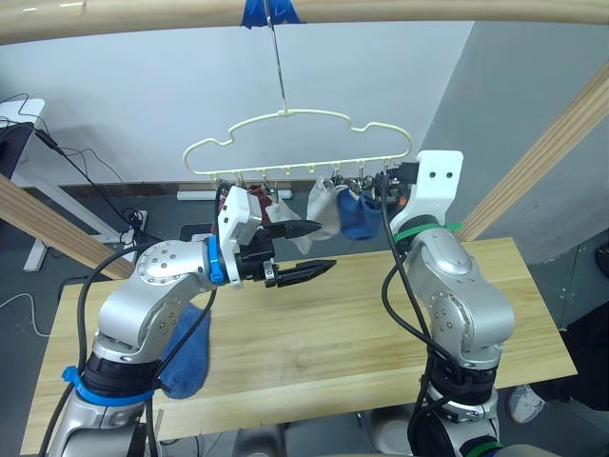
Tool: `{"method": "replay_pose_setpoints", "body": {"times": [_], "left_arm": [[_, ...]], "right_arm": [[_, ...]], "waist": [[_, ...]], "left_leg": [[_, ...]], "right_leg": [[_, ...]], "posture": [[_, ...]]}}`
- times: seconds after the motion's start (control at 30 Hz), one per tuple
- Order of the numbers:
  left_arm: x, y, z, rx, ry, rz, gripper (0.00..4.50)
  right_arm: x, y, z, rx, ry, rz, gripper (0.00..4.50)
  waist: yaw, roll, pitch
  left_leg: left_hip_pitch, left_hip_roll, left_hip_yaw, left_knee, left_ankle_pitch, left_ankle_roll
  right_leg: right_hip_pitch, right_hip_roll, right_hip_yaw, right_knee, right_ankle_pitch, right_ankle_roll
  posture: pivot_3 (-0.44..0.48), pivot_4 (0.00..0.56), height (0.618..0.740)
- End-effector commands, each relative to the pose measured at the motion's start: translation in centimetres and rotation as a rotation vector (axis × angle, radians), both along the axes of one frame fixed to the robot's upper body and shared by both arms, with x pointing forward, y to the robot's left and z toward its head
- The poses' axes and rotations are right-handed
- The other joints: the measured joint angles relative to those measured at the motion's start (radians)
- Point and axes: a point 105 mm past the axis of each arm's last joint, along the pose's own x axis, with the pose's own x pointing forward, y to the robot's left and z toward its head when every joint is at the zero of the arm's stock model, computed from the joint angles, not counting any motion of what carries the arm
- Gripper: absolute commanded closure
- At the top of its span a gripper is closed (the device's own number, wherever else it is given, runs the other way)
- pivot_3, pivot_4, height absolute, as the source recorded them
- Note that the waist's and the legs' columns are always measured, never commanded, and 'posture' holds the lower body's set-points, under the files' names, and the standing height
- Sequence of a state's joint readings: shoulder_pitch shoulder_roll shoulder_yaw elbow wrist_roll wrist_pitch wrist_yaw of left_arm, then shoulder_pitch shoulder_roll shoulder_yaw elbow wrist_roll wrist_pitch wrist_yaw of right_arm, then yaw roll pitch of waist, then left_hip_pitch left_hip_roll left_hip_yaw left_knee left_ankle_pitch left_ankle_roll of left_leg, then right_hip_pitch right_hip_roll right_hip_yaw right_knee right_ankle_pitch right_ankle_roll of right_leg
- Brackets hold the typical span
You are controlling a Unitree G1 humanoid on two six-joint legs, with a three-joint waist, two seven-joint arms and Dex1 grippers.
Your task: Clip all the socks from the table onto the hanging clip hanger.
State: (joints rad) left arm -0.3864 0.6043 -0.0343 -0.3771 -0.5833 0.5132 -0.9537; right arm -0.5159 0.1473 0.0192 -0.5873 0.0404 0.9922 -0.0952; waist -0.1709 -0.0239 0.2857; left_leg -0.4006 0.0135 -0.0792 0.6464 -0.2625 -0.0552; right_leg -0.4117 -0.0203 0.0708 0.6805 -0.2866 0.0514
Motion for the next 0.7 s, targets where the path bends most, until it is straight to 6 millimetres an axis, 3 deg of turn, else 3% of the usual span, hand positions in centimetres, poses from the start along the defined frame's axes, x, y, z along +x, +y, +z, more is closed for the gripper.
{"method": "replay_pose_setpoints", "body": {"times": [0.03, 0.67, 0.7], "left_arm": [[-0.42, -0.27, 0.24, -0.003, -0.025, -0.024, 1.05], [-0.38, -0.36, 0.05, -0.004, -0.024, -0.022, 1.05], [-0.39, -0.36, 0.03, -0.004, -0.024, -0.022, 1.05]], "right_arm": [[-0.86, 0.48, 1.47, 0.057, -0.060, 0.025, 2.71], [-1.02, 0.65, 1.79, 0.078, -0.072, 0.033, 2.71], [-1.02, 0.62, 1.81, 0.075, -0.074, 0.033, 2.90]], "waist": [[0.000, 0.000, 0.000], [0.000, 0.000, 0.000], [0.000, 0.000, 0.000]], "left_leg": [[0.000, 0.000, 0.000, 0.000, 0.000, 0.000], [0.000, 0.000, 0.000, 0.000, 0.000, 0.000], [0.000, 0.000, 0.000, 0.000, 0.000, 0.000]], "right_leg": [[0.000, 0.000, 0.000, 0.000, 0.000, 0.000], [0.000, 0.000, 0.000, 0.000, 0.000, 0.000], [0.000, 0.000, 0.000, 0.000, 0.000, 0.000]], "posture": [[-0.250, 0.265, 0.740], [-0.252, 0.264, 0.740], [-0.252, 0.264, 0.740]]}}
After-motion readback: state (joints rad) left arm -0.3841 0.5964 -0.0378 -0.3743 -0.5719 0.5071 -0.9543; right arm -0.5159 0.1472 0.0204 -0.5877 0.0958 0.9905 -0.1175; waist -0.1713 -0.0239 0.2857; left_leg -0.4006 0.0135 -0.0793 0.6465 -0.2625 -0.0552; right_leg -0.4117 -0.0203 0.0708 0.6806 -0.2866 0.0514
